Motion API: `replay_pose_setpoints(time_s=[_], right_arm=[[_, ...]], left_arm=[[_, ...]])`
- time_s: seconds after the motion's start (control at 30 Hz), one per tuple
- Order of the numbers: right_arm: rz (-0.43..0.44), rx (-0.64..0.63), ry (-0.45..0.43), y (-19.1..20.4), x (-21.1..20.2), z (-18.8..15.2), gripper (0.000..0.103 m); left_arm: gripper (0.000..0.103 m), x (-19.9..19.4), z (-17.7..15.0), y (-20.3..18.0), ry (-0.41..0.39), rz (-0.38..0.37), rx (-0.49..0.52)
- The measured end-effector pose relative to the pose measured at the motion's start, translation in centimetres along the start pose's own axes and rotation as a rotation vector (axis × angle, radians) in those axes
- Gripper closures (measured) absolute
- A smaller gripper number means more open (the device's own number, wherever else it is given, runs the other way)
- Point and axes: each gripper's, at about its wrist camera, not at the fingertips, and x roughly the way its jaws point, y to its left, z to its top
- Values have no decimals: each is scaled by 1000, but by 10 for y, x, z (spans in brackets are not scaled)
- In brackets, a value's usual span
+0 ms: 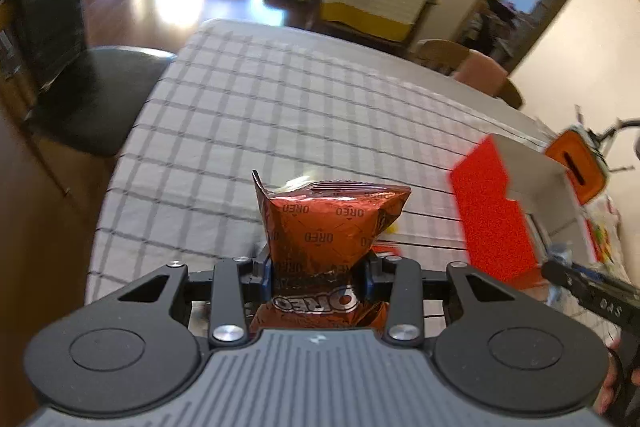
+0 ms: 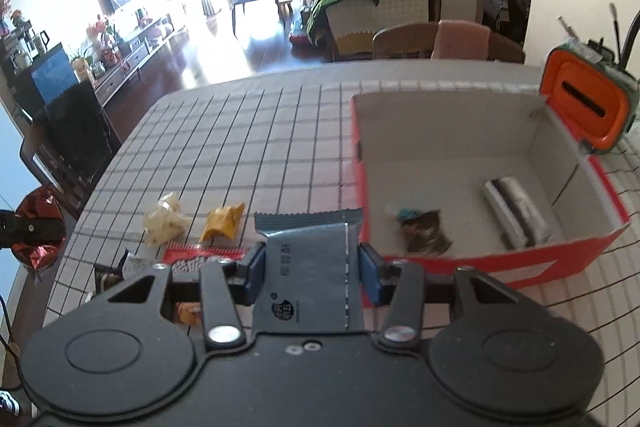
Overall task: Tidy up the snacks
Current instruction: 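Carry the Oreo bag and grey packet over the open red box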
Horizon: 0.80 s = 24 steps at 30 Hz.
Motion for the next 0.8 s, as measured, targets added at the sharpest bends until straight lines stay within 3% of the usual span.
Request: replay_pose_setpoints(time_s=[0.47, 0.8], right_arm=[[-68, 7, -56, -83, -12, 40, 56], [-92, 59, -23, -144, 7, 52, 56]], left_arm=[[65, 19, 24, -136, -6, -127, 145], [65, 67, 34, -227, 40, -110, 244]])
